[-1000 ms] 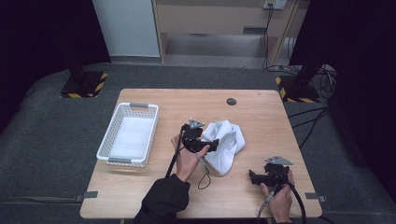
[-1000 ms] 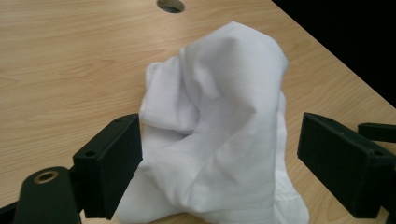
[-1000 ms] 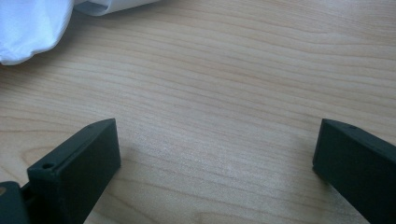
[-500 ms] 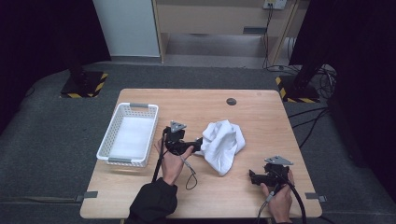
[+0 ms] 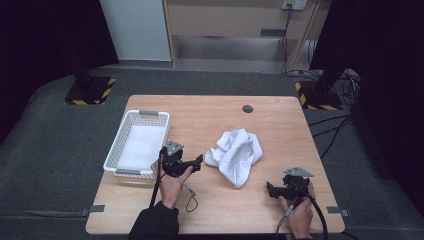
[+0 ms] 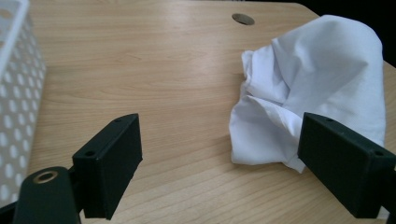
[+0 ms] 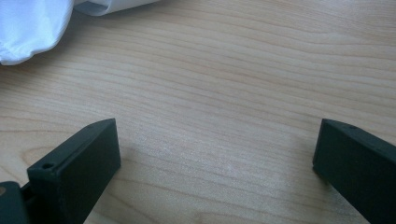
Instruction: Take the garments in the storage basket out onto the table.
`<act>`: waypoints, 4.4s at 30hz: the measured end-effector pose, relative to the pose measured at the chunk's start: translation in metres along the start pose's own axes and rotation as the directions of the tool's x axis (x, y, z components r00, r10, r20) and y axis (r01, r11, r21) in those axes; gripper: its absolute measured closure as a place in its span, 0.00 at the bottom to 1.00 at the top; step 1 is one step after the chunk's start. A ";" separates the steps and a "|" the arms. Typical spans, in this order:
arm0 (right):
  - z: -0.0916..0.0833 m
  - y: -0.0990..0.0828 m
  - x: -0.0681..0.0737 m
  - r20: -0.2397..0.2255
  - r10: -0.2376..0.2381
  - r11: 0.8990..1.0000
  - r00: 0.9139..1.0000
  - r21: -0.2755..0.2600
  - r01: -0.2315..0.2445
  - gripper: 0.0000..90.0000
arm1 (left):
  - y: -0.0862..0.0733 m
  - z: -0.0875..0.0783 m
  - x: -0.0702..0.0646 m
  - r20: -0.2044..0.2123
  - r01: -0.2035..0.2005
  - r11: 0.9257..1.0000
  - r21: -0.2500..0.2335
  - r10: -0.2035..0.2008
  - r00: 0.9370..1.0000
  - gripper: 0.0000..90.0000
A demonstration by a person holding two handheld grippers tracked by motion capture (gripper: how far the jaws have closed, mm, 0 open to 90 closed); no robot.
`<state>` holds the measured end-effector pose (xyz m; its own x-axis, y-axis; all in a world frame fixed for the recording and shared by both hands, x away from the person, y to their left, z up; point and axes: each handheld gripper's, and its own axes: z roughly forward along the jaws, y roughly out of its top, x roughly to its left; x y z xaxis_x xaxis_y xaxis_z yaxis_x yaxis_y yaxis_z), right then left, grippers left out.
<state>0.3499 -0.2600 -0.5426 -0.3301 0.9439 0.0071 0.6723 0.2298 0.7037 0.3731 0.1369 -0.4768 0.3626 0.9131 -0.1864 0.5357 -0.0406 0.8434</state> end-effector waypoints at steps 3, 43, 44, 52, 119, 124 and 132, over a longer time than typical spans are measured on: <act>0.000 0.000 0.000 0.000 0.000 1.000 1.000 0.000 0.000 0.01 | -0.004 -0.005 0.002 -0.018 -0.002 1.000 -0.027 0.002 1.000 0.14; 0.000 0.000 0.000 0.000 0.000 1.000 1.000 0.000 0.000 0.01 | -0.043 -0.039 0.027 -0.168 -0.027 0.986 -0.165 -0.001 0.986 0.13; 0.000 0.000 0.000 0.000 0.000 1.000 1.000 0.000 0.000 0.01 | -0.043 -0.040 0.028 -0.169 -0.028 0.985 -0.171 -0.001 0.986 0.13; 0.000 0.000 0.000 0.000 0.000 1.000 1.000 0.000 0.000 0.01 | -0.047 -0.046 0.033 -0.186 -0.031 0.982 -0.185 -0.004 0.982 0.13; 0.000 0.000 0.000 0.000 0.000 1.000 1.000 0.000 0.000 0.01 | -0.065 -0.084 0.053 -0.236 -0.091 0.960 -0.266 0.026 0.971 0.13; 0.000 0.000 0.000 0.000 0.000 1.000 1.000 0.000 0.000 0.01 | -0.066 -0.086 0.055 -0.238 -0.090 0.959 -0.269 0.025 0.971 0.13; 0.000 0.000 0.000 0.000 0.000 1.000 1.000 0.000 0.000 0.01 | -0.067 -0.090 0.058 -0.240 -0.090 0.957 -0.277 0.021 0.970 0.13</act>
<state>0.3500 -0.2599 -0.5426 -0.3297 0.9440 0.0074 0.6725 0.2294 0.7037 0.2896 0.2290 -0.4990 0.1803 0.9827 -0.0417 0.2689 -0.0084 0.9631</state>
